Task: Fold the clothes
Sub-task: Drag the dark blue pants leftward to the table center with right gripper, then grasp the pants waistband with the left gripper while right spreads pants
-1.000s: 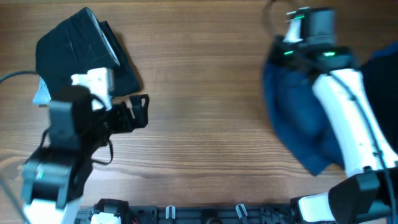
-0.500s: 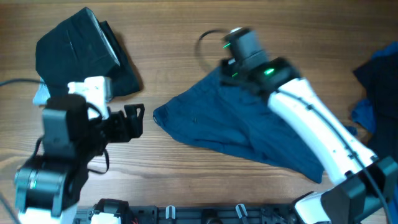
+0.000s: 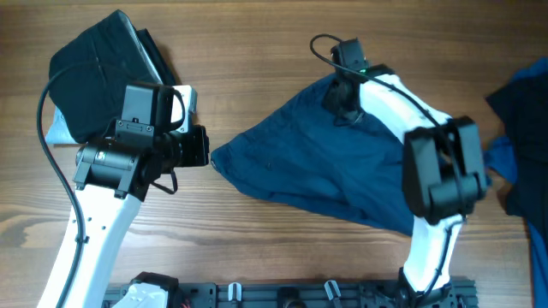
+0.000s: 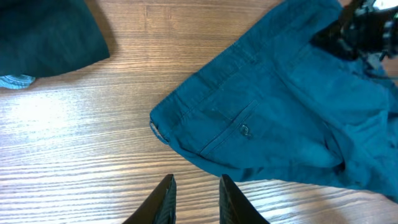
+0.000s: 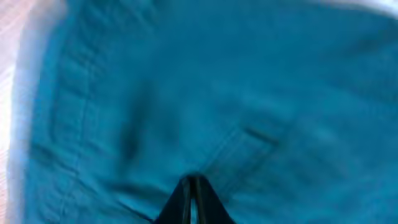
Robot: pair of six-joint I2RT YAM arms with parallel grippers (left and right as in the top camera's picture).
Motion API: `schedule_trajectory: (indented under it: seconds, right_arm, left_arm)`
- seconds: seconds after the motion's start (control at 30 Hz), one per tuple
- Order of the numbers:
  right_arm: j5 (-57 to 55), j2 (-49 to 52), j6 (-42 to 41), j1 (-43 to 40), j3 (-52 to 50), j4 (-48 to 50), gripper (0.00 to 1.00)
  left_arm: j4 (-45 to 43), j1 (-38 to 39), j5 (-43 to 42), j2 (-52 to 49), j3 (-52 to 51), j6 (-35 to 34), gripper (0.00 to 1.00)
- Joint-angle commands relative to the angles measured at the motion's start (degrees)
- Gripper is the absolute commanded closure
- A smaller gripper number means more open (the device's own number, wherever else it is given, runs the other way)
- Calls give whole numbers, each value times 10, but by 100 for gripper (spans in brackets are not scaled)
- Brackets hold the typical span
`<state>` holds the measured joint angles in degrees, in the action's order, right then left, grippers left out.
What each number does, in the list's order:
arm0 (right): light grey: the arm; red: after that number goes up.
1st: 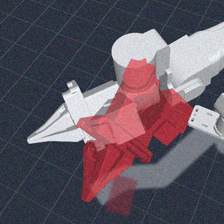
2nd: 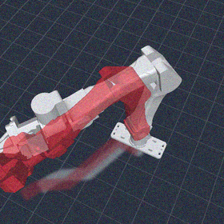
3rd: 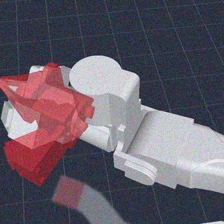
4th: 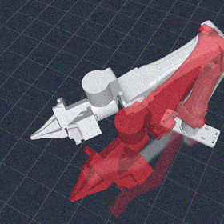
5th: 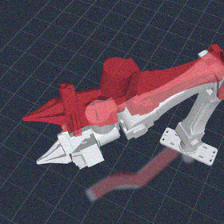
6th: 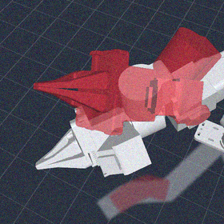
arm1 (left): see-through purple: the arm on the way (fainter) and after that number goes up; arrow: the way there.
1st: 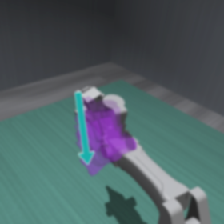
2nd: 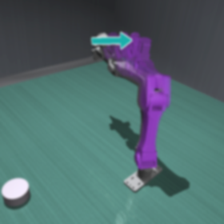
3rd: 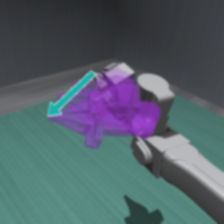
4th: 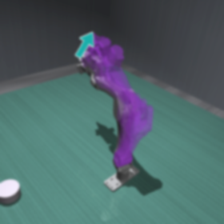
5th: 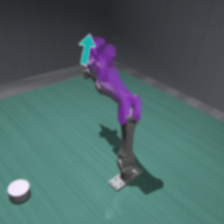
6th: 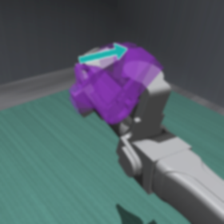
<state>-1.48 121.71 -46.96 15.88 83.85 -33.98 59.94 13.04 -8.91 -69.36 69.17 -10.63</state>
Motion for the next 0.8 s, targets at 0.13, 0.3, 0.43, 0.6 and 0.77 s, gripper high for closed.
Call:
schedule_trajectory:
  seconds: [0.13,0.3,0.43,0.6,0.77]
  right_arm:
    - [174,139,-202,21,0,274,96]
    - [198,210,-181,85,3,557,96]
    - [254,194,-26,86,7,640,96]
    - [391,70,68,13,7,587,72]
    - [308,-172,235,-82,7,289,65]
  left_arm:
    - [-2,3,-2,12,5,14,71]
    - [-3,2,-2,12,5,14,59]
    - [-4,3,-2,12,5,14,32]
    - [-4,3,-3,11,5,14,19]
    - [-4,2,-3,11,5,14,18]
